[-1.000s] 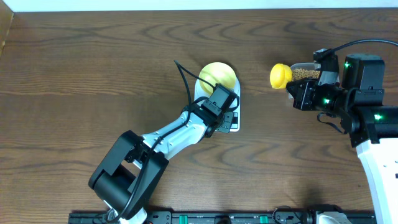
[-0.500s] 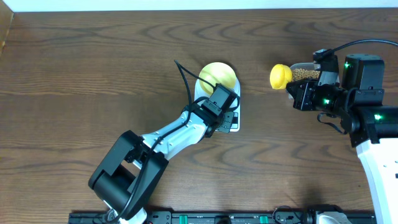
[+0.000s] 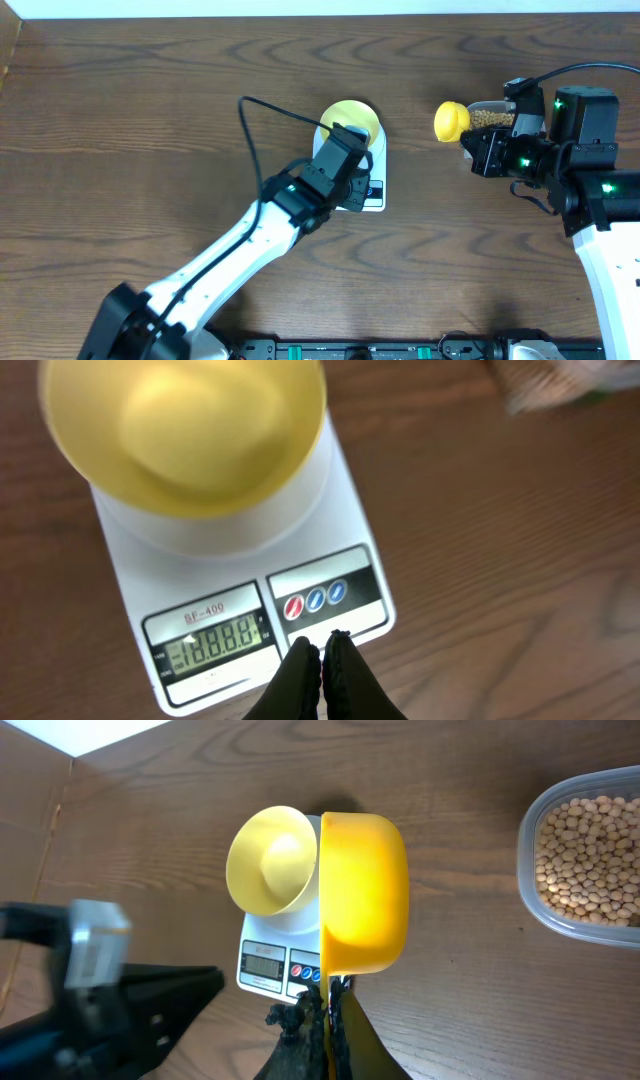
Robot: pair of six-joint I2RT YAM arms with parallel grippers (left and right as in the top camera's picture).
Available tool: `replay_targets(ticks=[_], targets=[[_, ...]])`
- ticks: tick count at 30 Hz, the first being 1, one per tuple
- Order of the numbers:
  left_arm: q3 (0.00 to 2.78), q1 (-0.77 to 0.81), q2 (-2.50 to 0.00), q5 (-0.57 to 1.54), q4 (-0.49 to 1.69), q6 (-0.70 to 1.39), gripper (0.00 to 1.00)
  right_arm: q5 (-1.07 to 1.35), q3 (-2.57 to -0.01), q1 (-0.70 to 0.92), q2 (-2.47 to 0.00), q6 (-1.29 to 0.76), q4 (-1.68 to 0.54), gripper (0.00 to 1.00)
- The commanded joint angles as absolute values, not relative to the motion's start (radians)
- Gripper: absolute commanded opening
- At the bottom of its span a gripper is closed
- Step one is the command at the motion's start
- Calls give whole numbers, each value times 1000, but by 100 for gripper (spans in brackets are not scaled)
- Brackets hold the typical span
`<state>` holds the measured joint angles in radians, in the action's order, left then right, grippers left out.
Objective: Scoop item into bowl and weigh 50g on scale
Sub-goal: 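Withdraw the left gripper from the scale back toward the left side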
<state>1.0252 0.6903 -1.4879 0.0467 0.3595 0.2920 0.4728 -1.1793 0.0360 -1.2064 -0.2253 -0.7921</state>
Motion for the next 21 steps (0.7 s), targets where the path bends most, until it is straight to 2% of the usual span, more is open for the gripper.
replay_targets(ticks=[1,6,15,17,21], targets=[[1025,691,-1432,41,363,299,8,469,-1196,31,-1198,-206,-789,1],[1025,690,-1415,20,358,177,8,459,-1196,31,-1198,-178,-781,1],[1025,648,-1420,-349,342,149,8,390,-1196,31,-1198,-174,-766,1],[1025,602,-1429,-410,262,145,8,391,-1196,31,-1198,-175,-744,1],[1025,476,-1469,-412,-65,124,8,390,-1196,31,-1198,-174,-703,1]])
